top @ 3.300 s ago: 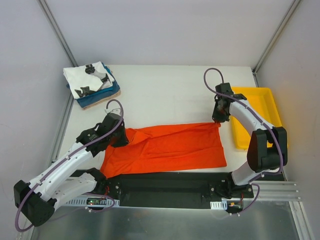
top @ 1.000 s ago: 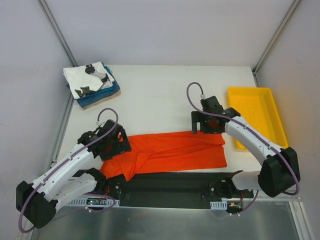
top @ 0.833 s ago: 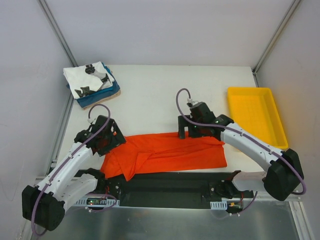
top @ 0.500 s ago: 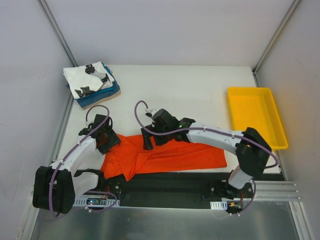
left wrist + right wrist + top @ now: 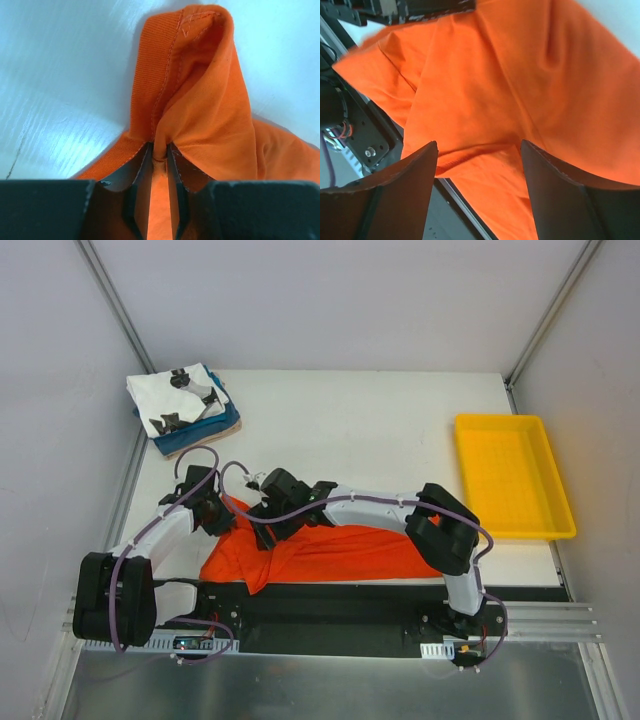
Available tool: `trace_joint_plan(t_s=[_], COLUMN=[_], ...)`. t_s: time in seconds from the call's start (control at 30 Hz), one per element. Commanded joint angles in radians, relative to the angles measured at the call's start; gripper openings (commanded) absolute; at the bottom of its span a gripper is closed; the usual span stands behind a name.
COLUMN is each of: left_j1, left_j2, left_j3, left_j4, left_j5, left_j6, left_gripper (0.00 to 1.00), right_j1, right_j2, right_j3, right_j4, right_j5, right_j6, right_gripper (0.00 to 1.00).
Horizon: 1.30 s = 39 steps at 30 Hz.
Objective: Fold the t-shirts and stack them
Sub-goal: Fold the tshirt
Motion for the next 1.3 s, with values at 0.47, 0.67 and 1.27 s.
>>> trace_joint_plan(t_s=[0.47, 0.67, 1.27], left_j1=[0.018, 0.025, 0.031], left_j2=[0.012, 0.014, -0.028], left_j3=[-0.005, 0.002, 0.047], left_j4=[0.011, 0.006, -0.043], left_j5=[0.008, -0.004, 0.006], left_j6=[0.031, 0.028, 0.037], left_gripper=[0.22, 0.22, 0.37], right_j1=[0.029, 0.05, 0.155], right_j2=[0.143, 0.014, -0.403], right_j3=[0.178, 0.042, -0.341], right_j4=[-0.05, -0.042, -0.096], right_j5=[0.014, 0.017, 0.264], right_j6=[-0.189, -0.191, 0.032], right_gripper=[0.74, 0.75, 0.8])
